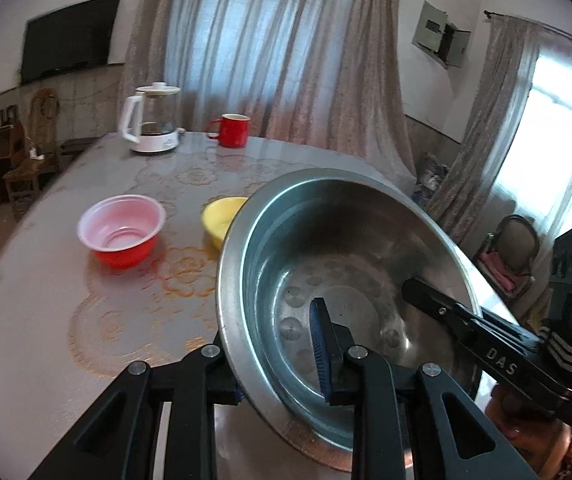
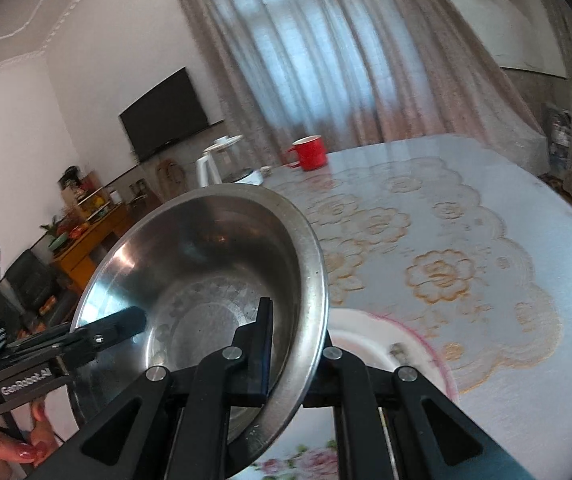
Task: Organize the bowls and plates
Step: 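Lift the steel bowl with the right tool and carry it toward the plate stack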
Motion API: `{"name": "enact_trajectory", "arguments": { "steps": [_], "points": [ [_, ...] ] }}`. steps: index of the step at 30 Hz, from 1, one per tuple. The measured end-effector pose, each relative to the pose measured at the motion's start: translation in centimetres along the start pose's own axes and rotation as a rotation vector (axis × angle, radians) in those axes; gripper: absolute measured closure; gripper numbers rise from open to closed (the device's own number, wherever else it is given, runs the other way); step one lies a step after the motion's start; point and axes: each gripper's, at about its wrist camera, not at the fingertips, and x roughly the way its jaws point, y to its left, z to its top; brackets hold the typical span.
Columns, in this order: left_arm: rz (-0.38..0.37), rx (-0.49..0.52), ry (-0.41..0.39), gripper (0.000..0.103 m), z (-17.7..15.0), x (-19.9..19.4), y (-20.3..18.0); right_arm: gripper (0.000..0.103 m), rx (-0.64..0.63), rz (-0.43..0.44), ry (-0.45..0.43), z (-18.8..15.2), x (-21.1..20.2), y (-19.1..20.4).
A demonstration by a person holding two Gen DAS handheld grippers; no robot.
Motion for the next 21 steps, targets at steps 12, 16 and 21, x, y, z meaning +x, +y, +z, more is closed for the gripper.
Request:
{"name": "enact_trajectory", "arguments": {
  "steps": [12,16,21],
  "points": [
    [0.075,-0.075,0.007,0.078,-2.9,-1.9,4.6,0.095,-0.023,0.059,0.088,-1.9,2.7,3.9],
    [0.102,-0.121,0.016,0.078,-4.0,-2.3,6.9,0.095,-0.040,0.090,0.121,-2.8,3.7,5.6],
    [0.128,-0.164,0.027,0.078,-5.0,-2.6,9.1,0.095,-0.047,0.117,0.164,-3.5,5.1,7.1]
  ]
}}
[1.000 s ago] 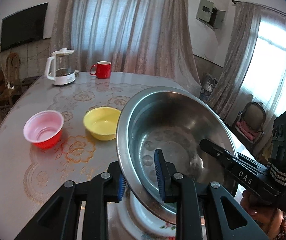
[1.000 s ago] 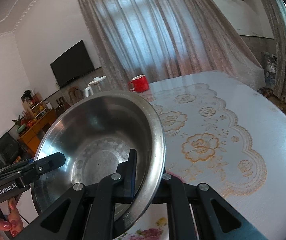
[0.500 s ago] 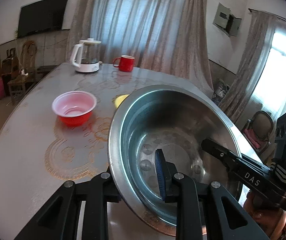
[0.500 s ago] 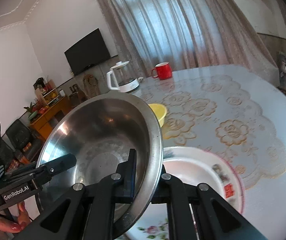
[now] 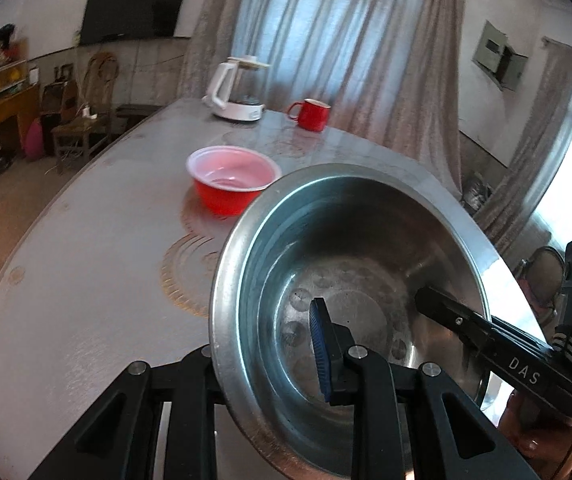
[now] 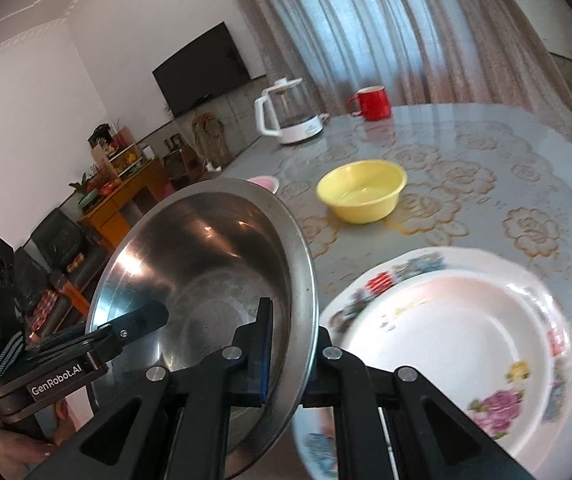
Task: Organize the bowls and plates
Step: 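Lift the steel bowl with the right tool and carry it toward the plate stack, then lower the steel bowl onto the plate stack and open the right tool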
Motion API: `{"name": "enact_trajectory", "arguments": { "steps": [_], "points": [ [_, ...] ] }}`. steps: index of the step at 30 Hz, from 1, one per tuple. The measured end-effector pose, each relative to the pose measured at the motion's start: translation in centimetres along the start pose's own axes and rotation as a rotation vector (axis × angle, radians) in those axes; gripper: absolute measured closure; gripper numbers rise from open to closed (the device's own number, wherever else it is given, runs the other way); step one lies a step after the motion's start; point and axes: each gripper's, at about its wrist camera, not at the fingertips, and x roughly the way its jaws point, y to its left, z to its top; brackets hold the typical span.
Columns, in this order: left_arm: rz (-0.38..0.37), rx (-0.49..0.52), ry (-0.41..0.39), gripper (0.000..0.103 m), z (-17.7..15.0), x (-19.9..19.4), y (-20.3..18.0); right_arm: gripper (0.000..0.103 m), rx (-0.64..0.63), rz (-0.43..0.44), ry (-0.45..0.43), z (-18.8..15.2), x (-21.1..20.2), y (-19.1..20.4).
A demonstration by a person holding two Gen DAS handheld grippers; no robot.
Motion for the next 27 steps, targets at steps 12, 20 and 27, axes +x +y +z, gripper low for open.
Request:
{"name": "enact_trajectory", "arguments": {
  "steps": [12,20,27],
  "points": [
    [0.060,-0.058,0.055,0.078,-0.9,2.0,3.9,0.095,0.000,-0.008,0.139,-0.8,5.3,1.8],
    [0.075,-0.075,0.099,0.078,-1.0,4.2,5.1,0.095,0.003,-0.044,0.187,-0.8,7.5,2.1],
    [0.078,-0.083,0.116,0.078,-0.7,5.3,5.6,0.093,-0.018,-0.077,0.206,-0.5,8.2,2.5]
  ]
}}
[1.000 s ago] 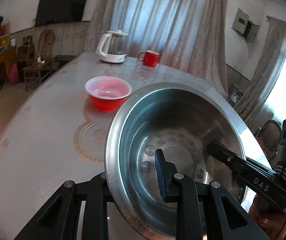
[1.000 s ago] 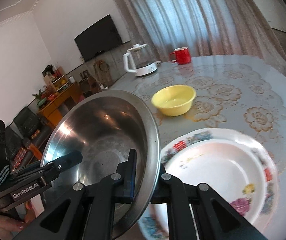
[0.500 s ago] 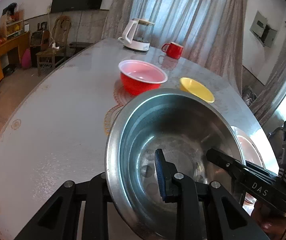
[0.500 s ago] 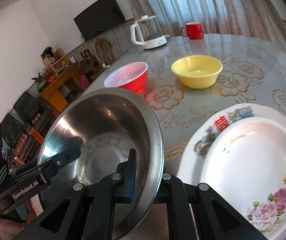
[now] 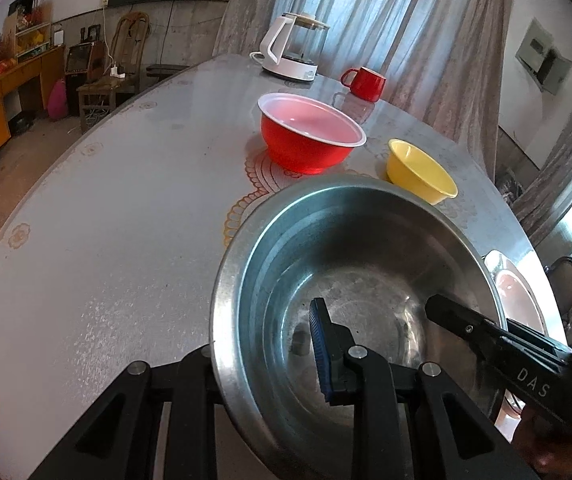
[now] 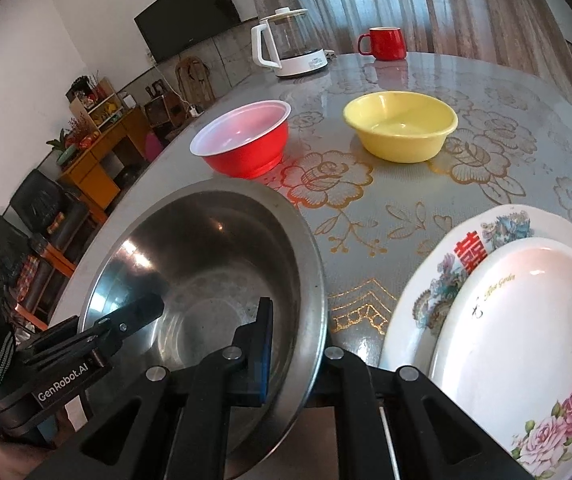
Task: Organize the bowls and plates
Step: 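Lower the steel bowl onto the plate stack and open the right tool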
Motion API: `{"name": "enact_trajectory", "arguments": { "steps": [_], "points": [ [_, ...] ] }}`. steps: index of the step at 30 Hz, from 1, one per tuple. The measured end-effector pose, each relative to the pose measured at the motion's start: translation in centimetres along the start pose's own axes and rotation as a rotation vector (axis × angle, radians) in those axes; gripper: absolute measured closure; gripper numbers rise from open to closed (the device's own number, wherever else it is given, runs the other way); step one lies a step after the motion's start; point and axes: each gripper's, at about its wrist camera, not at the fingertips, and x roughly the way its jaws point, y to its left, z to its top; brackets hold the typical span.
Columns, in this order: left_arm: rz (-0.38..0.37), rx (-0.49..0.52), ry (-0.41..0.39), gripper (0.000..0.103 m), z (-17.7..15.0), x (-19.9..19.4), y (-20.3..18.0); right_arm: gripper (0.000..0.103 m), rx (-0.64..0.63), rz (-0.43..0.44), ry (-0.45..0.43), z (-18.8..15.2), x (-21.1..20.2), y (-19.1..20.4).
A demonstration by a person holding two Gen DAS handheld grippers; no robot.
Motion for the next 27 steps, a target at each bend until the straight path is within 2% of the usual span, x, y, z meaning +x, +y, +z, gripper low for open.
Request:
{"name": "enact_trajectory", "arguments": {
  "steps": [6,8,11,18,27],
  "points": [
    [0.023,0.006,0.003,0.078,-0.1,0.3,0.2,0.085,-0.033,-0.039,0.015,0.4,-0.2,0.5],
    [0.028,0.003,0.001,0.078,-0.2,0.3,0.4,0.080,-0.045,-0.067,-0.002,0.5,-1.0,0.7],
    [0.021,-0.011,-0.001,0.078,-0.3,0.1,0.6,0.078,-0.060,-0.104,-0.039,0.6,-2.4,0.7],
    [0.007,-0.011,-0.005,0.078,-0.8,-0.4,0.1,0.077,-0.040,-0.088,-0.055,0.2,-3.9,0.1],
    [0.003,0.002,0.001,0.077,-1.6,-1.1,-0.6,0.077,-0.025,-0.061,-0.034,-0.9,-3.9,-0.1]
  ]
}}
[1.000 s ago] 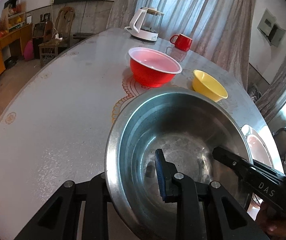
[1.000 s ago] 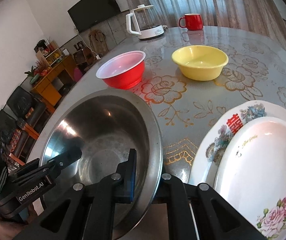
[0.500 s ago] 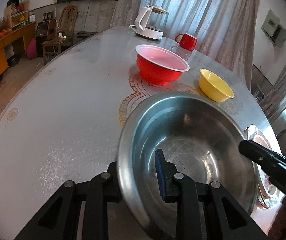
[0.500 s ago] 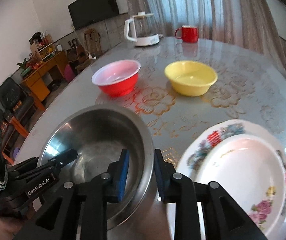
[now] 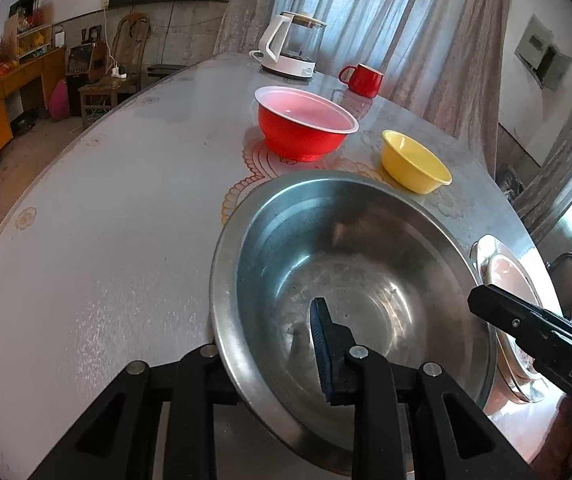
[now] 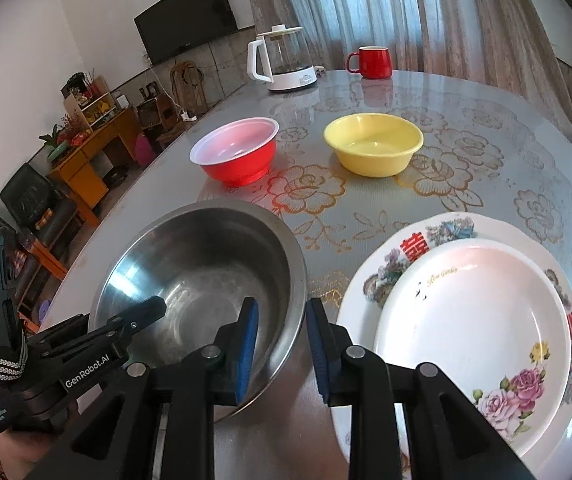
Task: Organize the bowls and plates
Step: 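Lower the steel bowl onto the plate stack and open the right tool, then move the right tool to the yellow plastic bowl rim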
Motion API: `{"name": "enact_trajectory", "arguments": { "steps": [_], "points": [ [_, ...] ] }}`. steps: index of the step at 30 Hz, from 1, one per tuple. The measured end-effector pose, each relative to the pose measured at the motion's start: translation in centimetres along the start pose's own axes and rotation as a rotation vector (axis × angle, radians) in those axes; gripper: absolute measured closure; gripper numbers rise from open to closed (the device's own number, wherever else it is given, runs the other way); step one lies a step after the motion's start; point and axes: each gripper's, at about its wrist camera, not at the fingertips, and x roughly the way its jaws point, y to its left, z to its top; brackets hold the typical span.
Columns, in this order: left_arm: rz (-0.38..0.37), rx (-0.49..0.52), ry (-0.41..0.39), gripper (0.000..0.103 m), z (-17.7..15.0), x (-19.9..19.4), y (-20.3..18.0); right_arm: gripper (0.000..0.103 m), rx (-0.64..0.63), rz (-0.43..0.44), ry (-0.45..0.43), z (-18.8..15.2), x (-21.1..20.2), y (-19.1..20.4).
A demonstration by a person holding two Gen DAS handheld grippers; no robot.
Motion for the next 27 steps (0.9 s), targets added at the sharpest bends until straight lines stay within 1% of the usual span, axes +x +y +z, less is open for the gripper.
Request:
{"name": "enact_trajectory", "arguments": {
  "steps": [2,4,5,6,7,8,13,15,16,20,23,27],
  "points": [
    [0.001,0.004,0.000,0.076,-0.2,-0.2,0.0,0.077,0.004,0.004,0.002,-0.2,-0.1,-0.1],
    [0.003,0.017,-0.004,0.069,-0.3,-0.4,-0.2,0.077,0.010,0.013,0.007,-0.3,-0.1,-0.2],
    [0.008,0.018,-0.007,0.055,-0.3,-0.5,-0.2,0.077,0.013,0.018,0.008,-0.4,-0.2,-0.2],
    [0.017,0.014,-0.016,0.039,-0.4,-0.8,-0.1,0.077,0.017,0.023,0.007,-0.5,-0.4,-0.3],
    [0.021,0.006,-0.028,0.034,-0.6,-1.1,0.1,0.077,0.023,0.027,0.004,-0.5,-0.5,-0.4],
    [0.020,-0.002,-0.039,0.032,-0.6,-1.4,0.2,0.077,0.029,0.029,-0.001,-0.5,-0.7,-0.6],
    [0.026,-0.025,-0.061,0.031,-0.3,-2.6,0.7,0.077,0.062,0.030,-0.028,-0.2,-1.8,-1.8],
    [0.029,-0.033,-0.067,0.026,-0.2,-3.0,0.8,0.077,0.082,0.031,-0.036,0.0,-2.1,-2.5],
    [0.030,-0.039,-0.069,0.025,-0.2,-3.2,0.8,0.077,0.090,0.032,-0.039,0.0,-2.2,-2.8],
    [0.006,-0.050,-0.080,0.022,0.3,-4.2,0.3,0.077,0.116,0.028,-0.044,0.0,-2.5,-3.8],
    [-0.007,-0.032,-0.100,0.016,0.9,-5.1,-0.7,0.077,0.122,0.029,-0.039,0.1,-2.6,-4.4],
    [-0.018,0.029,-0.124,0.012,2.2,-5.9,-2.8,0.077,0.137,0.035,-0.038,0.8,-2.7,-5.5]
  ]
}}
